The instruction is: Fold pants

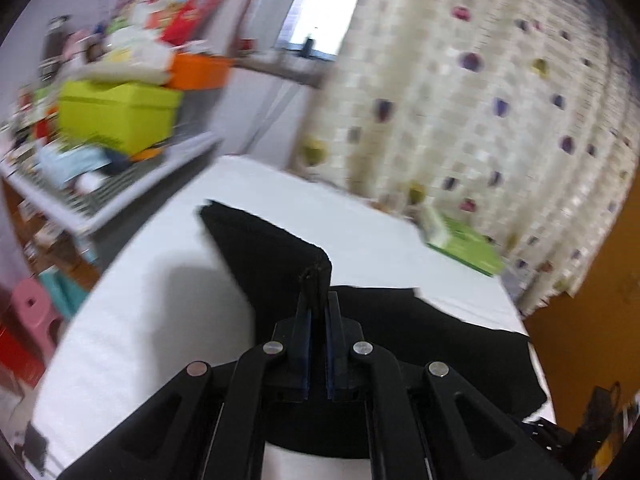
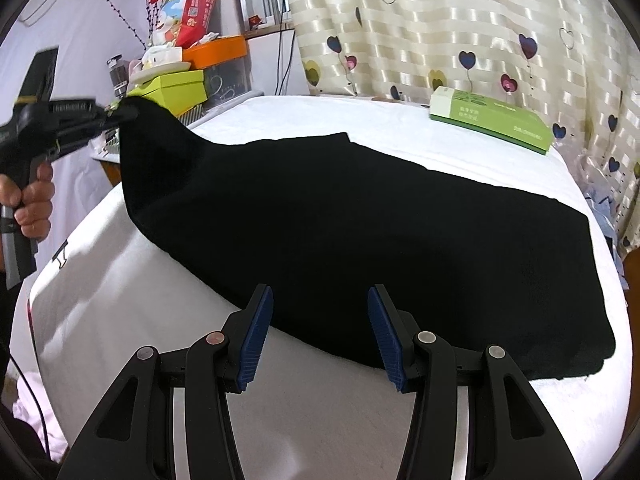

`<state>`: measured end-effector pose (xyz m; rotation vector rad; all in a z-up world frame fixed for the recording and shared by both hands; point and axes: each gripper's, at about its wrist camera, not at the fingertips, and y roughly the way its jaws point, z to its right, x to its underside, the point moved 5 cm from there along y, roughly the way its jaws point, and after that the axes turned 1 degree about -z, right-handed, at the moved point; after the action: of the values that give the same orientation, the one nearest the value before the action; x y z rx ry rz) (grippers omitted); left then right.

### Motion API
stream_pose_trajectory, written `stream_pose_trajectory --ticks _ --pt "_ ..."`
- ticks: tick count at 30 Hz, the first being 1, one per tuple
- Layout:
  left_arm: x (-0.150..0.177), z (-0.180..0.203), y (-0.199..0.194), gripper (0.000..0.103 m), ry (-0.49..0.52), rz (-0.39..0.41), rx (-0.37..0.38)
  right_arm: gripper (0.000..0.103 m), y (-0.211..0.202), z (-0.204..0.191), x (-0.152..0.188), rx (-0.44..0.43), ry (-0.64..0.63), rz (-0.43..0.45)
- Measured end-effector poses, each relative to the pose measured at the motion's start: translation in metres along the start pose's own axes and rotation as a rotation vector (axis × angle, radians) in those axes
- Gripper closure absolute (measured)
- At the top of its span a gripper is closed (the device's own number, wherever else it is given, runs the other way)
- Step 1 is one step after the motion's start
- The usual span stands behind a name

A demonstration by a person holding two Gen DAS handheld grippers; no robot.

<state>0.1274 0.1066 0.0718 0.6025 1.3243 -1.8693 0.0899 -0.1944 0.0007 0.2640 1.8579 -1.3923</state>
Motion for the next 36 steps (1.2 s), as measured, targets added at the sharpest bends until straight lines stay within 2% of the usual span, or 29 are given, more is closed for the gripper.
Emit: stream_pose_trajectory --ticks 6,10,14,17,22,24,27,30,31,36 --pt "0.011 0.079 0.024 0.096 0.126 -0.071 0.143 0.052 -0.012 0.016 0.005 0.028 0.035 0.007" --pt "0.047 0.120 0.048 0.096 0.192 -0.178 0.244 0.052 -0.021 0.031 0.009 0.056 0.067 0.011" --pt "0.095 0.141 0.074 0.096 0.252 -0.319 0.293 0.052 -0.024 0.043 0.014 0.077 0.097 0.006" --pt "0.117 0.142 0.085 0.096 0.262 -0.383 0.288 0.052 -0.024 0.050 0.016 0.078 0.116 0.003" --pt "0.114 0.144 0.073 0.096 0.258 -0.378 0.330 0.052 -0.023 0.052 0.013 0.069 0.122 0.009" --pt "0.111 0.145 0.062 0.086 0.273 -0.366 0.361 0.052 -0.022 0.050 0.011 0.063 0.118 0.009" --pt "0.105 0.145 0.040 0.083 0.277 -0.327 0.421 0.052 -0.022 0.048 0.010 0.053 0.112 0.017" --pt "0.095 0.134 0.022 0.081 0.272 -0.266 0.409 0.052 -0.021 0.046 0.007 0.032 0.119 0.021" --pt "0.091 0.128 0.018 0.081 0.269 -0.244 0.383 0.052 -0.020 0.046 0.006 0.027 0.118 0.022" --pt "0.069 0.084 0.018 0.081 0.216 -0.158 0.167 0.052 -0.014 0.039 -0.004 -0.029 0.127 0.026"
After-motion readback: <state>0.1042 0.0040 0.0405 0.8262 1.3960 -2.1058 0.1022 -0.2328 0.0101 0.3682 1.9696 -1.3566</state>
